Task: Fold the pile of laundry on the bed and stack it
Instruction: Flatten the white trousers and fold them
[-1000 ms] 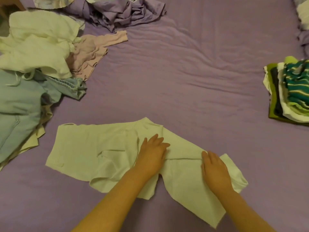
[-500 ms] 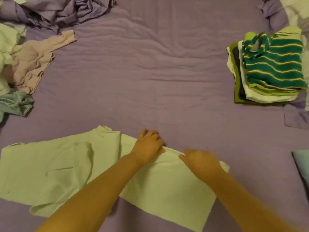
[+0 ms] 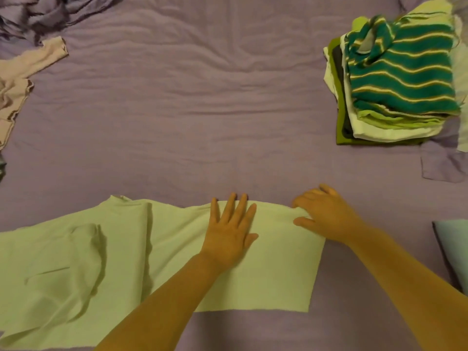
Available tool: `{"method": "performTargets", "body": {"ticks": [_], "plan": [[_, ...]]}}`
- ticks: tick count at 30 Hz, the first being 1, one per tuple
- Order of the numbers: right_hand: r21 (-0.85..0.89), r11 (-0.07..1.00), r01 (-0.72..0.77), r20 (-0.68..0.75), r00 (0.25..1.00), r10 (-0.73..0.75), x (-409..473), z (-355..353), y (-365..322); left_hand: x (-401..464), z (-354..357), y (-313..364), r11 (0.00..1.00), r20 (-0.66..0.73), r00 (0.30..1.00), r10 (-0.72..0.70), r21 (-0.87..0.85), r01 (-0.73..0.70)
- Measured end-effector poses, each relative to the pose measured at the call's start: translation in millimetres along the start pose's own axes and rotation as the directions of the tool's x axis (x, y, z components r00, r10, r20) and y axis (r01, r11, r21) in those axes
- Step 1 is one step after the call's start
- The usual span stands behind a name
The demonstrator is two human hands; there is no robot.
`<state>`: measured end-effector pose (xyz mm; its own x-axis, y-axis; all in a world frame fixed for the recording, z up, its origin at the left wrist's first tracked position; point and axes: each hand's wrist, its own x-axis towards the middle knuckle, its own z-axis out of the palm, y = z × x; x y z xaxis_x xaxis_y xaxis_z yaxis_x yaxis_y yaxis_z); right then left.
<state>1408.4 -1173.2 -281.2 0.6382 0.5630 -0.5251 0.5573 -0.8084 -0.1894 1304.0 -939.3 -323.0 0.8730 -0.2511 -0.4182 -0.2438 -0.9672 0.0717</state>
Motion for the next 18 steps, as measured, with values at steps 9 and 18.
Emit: {"method": "performTargets", "body": {"ticks": [9, 18], "plan": [[0.352, 0.930, -0.109, 0.279, 0.960, 0.007, -46.5, -28.5, 47.7, 27.4, -38.6, 7.2, 0.967, -0.258, 0.965, -0.038, -0.254, -0.030], [0.667, 0.713, -0.216, 0.147, 0.976, 0.159, -74.8, -7.9, 85.0, 41.5, -31.8, 37.7, 0.925, -0.198, 0.953, -0.230, -0.347, 0.151]]}}
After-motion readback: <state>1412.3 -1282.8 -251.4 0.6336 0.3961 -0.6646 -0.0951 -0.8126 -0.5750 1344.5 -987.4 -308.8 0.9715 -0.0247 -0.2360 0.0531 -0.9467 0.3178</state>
